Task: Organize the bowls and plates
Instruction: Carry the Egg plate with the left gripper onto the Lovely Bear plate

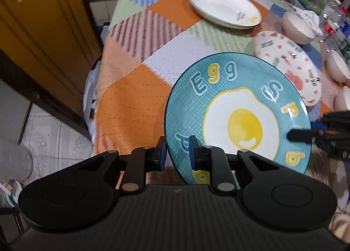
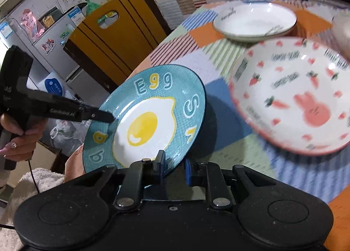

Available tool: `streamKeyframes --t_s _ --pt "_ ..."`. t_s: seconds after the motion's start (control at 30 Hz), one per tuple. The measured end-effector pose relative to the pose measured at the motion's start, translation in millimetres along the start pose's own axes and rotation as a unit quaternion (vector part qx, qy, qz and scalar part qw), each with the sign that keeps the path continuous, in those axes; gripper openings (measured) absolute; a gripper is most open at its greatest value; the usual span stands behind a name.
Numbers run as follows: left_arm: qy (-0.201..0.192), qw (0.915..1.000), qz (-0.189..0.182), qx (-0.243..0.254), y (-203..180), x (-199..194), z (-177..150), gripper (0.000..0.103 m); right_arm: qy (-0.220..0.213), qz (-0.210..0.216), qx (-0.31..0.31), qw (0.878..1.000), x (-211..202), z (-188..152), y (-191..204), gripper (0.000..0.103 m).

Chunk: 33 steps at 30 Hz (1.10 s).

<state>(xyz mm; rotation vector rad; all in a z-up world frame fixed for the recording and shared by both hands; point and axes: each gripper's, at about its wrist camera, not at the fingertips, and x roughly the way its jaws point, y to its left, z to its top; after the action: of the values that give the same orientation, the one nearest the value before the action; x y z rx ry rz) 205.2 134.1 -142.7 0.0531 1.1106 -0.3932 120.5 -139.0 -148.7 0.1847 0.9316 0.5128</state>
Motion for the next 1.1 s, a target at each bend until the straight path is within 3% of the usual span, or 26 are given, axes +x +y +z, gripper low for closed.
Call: streamKeyframes --t_s 0.2,0.5,0.77,1.1 --pt "-0.02 0.9993 -0.031 0.007 -33 -7 24 0.019 -0.017 -0.015 0.004 1.0 -35 23 -31 0.023" --pt "-0.018 0.9974 -0.067 0.02 -87 20 59 0.019 -0.036 -0.066 0.012 0.997 -75 42 -81 0.022" --pt "0.006 0.9961 -0.085 0.021 -119 56 82 0.019 -0.033 -0.09 0.04 0.995 -77 45 -125 0.022" --pt "0.032 0.9968 -0.069 0.024 -130 84 92 0.019 -0.02 -0.107 0.071 0.992 -64 34 -150 0.022"
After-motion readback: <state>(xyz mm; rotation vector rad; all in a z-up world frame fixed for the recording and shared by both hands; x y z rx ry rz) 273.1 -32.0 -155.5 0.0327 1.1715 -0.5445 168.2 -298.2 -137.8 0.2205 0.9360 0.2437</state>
